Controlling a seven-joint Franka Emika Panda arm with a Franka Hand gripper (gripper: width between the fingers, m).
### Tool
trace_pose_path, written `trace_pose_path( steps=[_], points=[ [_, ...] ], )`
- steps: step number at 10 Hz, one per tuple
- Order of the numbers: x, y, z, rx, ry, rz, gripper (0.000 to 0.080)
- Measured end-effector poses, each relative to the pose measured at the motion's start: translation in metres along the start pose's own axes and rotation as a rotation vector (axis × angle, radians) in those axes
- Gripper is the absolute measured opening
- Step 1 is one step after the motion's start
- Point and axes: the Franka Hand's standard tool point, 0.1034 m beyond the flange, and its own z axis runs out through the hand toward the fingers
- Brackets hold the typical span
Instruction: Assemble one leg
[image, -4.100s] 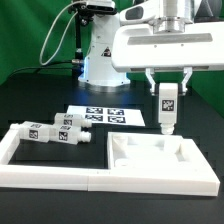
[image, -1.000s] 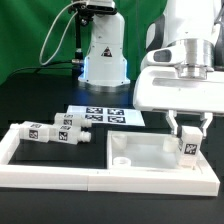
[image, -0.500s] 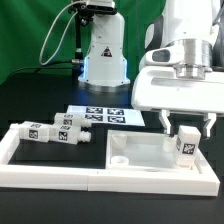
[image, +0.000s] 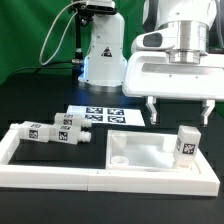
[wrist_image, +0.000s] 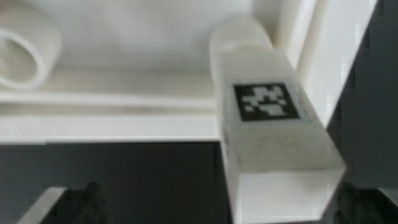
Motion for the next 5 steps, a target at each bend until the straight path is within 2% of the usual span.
trace_pose_path(
  steps=[1, 3, 4, 5],
  points=[
    [0.005, -0.003, 0.0, 0.006, -0.065, 0.044, 0.0649],
    [-0.002, -0.015, 0.011, -0.006, -0.231, 0.088, 0.0649],
    [0.002, -0.019, 0.014, -0.012, -0.274, 0.096, 0.0649],
    [0.01, -0.023, 0.017, -0.008, -0.228, 0.097, 0.0649]
  ],
)
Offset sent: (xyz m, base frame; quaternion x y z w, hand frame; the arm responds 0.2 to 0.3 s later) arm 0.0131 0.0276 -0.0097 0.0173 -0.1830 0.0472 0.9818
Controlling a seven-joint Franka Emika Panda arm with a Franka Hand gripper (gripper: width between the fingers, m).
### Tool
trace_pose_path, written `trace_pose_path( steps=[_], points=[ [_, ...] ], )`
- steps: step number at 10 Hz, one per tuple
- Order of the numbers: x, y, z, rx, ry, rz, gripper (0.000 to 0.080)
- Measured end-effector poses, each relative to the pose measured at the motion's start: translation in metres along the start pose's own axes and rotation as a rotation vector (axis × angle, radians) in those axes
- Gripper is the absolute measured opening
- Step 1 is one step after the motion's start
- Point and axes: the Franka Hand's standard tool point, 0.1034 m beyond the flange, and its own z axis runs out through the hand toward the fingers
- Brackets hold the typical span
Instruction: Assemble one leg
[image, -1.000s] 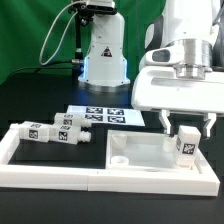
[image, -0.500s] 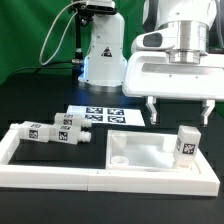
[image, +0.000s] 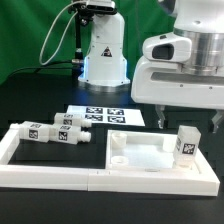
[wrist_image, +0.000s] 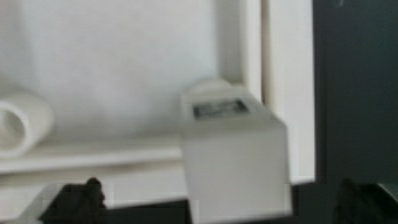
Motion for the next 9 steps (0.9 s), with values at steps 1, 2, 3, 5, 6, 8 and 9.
trace_pose_path(
  steps=[1, 2, 3, 5, 6, 8, 9],
  points=[
    [-0.001, 0.0, 0.005, -0.002, 0.007, -0.004, 0.0649],
    [-0.002, 0.001, 0.014, -0.011, 0.011, -0.005, 0.0649],
    [-0.002, 0.0, 0.018, -0.014, 0.014, 0.013, 0.0649],
    [-0.002, 0.001, 0.017, -0.014, 0.014, 0.042, 0.048],
    [-0.002, 0.001, 0.018, -0.013, 0.014, 0.081, 0.048],
    [-0.002, 0.001, 0.018, -0.012, 0.015, 0.224, 0.0314],
    [-0.002, 0.001, 0.018, -0.011, 0.015, 0.278, 0.0286]
  ],
)
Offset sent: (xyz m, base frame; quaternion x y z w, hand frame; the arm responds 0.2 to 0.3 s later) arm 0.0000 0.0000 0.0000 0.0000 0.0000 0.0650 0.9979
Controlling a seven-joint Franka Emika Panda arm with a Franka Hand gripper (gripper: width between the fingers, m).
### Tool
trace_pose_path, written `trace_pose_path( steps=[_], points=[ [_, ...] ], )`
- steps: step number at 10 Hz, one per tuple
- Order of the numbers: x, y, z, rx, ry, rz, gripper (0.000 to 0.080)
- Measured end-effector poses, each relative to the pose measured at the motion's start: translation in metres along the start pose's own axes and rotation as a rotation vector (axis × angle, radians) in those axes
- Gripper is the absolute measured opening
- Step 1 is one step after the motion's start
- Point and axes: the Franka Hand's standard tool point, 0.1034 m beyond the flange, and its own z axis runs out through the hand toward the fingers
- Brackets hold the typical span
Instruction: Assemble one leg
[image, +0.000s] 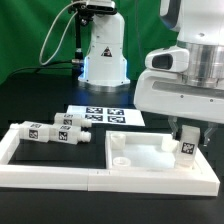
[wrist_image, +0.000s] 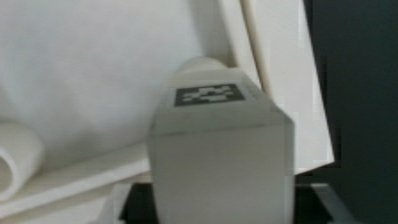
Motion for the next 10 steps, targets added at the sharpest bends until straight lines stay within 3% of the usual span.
trace_pose_path(
  steps=[2, 5, 9, 10],
  points=[
    [0.0002, 0.001, 0.0011, 0.008, 0.031, 0.146, 0.0286],
    [-0.0014, 0.0061, 0.0013, 0.008, 0.05, 0.596, 0.0286],
    [-0.0054, 0.008, 0.0021, 0.079, -0.032, 1.273, 0.0287],
    [-0.0066, 0.0066, 0.0017, 0.075, -0.033, 1.309, 0.0287]
  ],
)
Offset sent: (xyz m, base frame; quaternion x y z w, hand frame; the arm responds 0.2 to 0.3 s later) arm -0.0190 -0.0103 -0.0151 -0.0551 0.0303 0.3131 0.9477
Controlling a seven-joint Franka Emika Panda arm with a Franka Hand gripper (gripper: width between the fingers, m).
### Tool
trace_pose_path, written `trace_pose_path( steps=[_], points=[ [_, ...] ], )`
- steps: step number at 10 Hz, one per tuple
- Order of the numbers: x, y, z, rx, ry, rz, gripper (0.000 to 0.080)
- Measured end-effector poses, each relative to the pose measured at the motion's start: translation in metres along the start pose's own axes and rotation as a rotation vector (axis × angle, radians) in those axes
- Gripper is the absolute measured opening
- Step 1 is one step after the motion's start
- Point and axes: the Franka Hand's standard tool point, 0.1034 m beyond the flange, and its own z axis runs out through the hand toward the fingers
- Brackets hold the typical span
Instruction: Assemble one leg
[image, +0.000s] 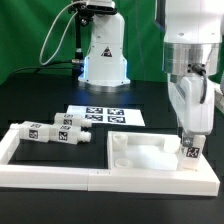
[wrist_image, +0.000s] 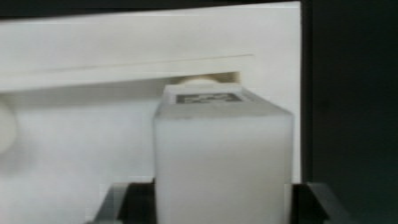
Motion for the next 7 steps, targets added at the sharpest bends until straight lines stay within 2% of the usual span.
trace_pose_path(
  steps=[2, 3, 4, 5, 6, 7],
  points=[
    [0.0, 0.0, 0.0, 0.0, 0.003, -0.105, 0.0296],
    [-0.004, 0.002, 0.001, -0.002, 0.003, -0.249, 0.0502],
    [-0.007, 0.004, 0.002, -0.013, 0.002, -0.405, 0.0502],
    [-0.013, 0.007, 0.004, -0.028, -0.002, -0.548, 0.0602],
    [-0.02, 0.01, 0.006, -0.031, -0.01, -0.653, 0.0639],
    [-0.017, 0.009, 0.006, -0.028, -0.01, -0.696, 0.0639]
  ],
)
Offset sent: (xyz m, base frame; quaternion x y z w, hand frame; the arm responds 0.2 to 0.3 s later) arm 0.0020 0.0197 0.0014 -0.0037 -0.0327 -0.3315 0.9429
